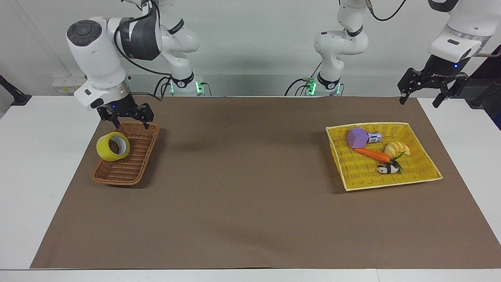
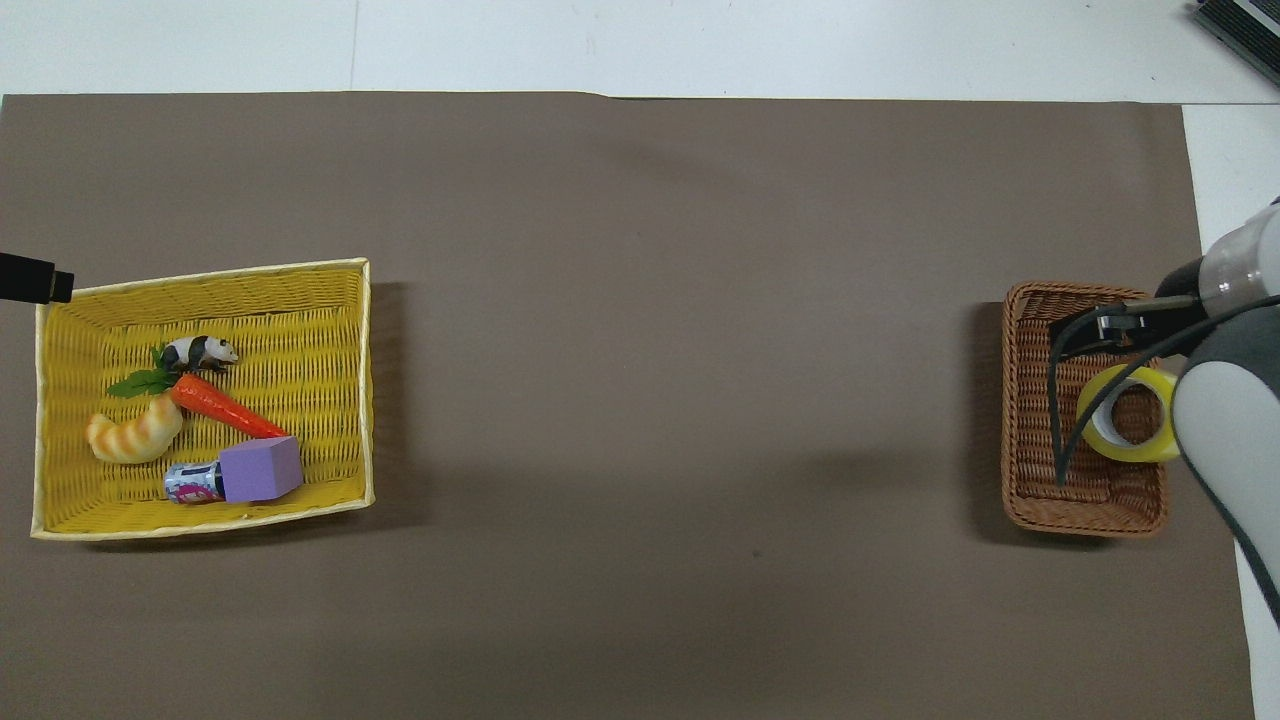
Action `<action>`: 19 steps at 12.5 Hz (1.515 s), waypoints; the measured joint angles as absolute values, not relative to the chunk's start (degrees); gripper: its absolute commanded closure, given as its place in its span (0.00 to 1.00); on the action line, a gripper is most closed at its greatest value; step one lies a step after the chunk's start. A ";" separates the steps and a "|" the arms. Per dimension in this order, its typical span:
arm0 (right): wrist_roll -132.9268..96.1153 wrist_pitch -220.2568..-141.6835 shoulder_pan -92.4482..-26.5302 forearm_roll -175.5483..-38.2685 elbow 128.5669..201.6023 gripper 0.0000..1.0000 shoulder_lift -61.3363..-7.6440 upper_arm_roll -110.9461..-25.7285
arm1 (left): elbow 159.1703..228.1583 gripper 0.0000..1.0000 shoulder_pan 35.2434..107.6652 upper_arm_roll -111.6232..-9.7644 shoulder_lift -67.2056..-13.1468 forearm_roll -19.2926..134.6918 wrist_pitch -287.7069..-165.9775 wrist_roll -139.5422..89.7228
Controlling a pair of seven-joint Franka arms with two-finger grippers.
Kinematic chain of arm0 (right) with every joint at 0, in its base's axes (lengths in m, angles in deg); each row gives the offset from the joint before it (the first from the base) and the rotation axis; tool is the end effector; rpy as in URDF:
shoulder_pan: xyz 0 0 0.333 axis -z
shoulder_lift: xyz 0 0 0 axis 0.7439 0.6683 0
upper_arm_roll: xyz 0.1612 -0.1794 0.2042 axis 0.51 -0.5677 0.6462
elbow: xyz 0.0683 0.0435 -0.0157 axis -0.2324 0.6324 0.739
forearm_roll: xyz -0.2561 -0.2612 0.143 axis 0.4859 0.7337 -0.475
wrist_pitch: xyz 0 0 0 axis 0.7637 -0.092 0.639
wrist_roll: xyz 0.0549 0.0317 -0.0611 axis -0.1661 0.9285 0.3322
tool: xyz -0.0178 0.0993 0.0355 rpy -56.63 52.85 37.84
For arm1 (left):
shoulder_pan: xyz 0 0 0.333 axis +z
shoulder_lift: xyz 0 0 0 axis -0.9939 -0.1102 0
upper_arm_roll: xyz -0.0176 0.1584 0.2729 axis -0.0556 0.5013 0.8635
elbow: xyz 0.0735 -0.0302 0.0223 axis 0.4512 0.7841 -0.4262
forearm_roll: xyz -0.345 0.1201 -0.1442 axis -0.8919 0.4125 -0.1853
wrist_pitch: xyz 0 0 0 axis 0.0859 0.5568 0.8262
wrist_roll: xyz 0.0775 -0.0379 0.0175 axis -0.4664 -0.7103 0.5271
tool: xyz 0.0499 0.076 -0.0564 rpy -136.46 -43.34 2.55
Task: Move tape to another basket
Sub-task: 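Open the right gripper and raise it away from the tape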
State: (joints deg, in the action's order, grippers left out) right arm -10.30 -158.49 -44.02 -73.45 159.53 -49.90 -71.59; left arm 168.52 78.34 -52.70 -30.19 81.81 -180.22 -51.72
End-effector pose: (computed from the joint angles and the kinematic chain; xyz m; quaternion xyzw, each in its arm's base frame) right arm 0.5556 -0.0059 0.5677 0.9993 0.0017 -0.0263 0.0249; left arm 0.5567 -0.0056 0.6775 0.9924 -0.1024 0.0679 0.0033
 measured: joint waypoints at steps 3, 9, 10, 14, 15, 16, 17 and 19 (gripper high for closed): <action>-10.30 -152.80 -43.94 -74.48 154.07 0.00 -50.28 -71.63 | 168.52 0.00 78.34 -52.70 -30.19 81.81 -180.20 -51.72; -10.30 -152.62 -43.58 -74.68 153.26 0.00 -49.81 -71.80 | 168.52 0.00 78.34 -52.70 -30.19 81.81 -180.18 -51.72; -10.30 -152.62 -43.52 -74.68 153.24 0.00 -49.81 -71.80 | 168.52 0.00 78.34 -52.70 -30.19 81.81 -180.18 -51.72; -10.30 -152.62 -43.19 -74.68 153.12 0.00 -49.81 -71.90 | 168.52 0.00 78.34 -52.70 -30.19 81.81 -180.18 -51.72; -10.30 -152.62 -43.19 -74.68 153.11 0.00 -49.81 -71.96 | 168.52 0.00 78.34 -52.70 -30.19 81.81 -180.17 -51.72; -10.30 -152.62 -43.19 -74.68 153.11 0.00 -49.80 -71.98 | 168.52 0.00 78.34 -52.70 -30.19 81.81 -180.17 -51.72; -10.30 -152.61 -43.19 -74.68 153.11 0.00 -49.80 -71.98 | 168.52 0.00 78.34 -52.70 -30.19 81.81 -180.17 -51.72; -10.30 -152.60 -43.19 -74.68 153.11 0.00 -49.80 -71.98 | 168.52 0.00 78.34 -52.70 -30.19 81.81 -180.16 -51.72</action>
State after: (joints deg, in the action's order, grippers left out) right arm -10.30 -152.60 -43.19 -74.68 153.11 -49.80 -71.98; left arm 168.52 78.34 -52.70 -30.19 81.81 -180.16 -51.72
